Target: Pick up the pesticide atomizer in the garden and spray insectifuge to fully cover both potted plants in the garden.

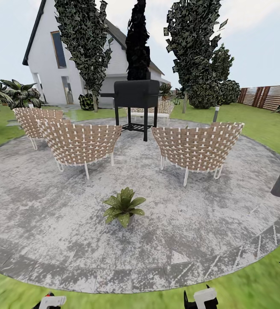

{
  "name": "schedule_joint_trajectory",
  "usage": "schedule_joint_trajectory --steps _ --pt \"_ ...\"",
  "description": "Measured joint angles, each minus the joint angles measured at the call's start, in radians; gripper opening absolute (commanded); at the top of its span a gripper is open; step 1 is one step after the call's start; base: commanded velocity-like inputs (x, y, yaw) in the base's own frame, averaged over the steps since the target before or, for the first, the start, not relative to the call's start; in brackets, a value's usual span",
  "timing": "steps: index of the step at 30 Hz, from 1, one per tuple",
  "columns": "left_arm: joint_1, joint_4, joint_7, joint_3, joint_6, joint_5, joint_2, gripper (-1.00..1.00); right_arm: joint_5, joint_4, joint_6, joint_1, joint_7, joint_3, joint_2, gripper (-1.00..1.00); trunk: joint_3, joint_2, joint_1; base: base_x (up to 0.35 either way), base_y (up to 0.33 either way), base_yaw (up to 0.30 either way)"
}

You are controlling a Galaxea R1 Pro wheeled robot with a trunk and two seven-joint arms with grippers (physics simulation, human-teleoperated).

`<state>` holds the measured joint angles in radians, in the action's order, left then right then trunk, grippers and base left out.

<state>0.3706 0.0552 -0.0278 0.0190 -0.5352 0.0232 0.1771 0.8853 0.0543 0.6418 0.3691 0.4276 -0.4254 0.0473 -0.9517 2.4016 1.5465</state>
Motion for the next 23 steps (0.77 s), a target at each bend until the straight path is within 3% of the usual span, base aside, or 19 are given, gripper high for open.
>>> schedule_joint_trajectory --steps 12,23 --pt "0.0 -0.013 0.0 0.0 0.0 0.0 -0.018 -1.0 0.003 -0.024 -0.004 -0.001 -0.001 0.001 -0.005 1.0 0.0 0.0 0.0 0.0 0.0 0.0" --pt "0.0 -0.015 -0.001 0.0 0.003 -0.005 -0.014 -1.0 0.003 -0.028 -0.005 -0.006 -0.002 0.002 -0.005 1.0 0.0 0.0 0.0 0.0 0.0 0.0"
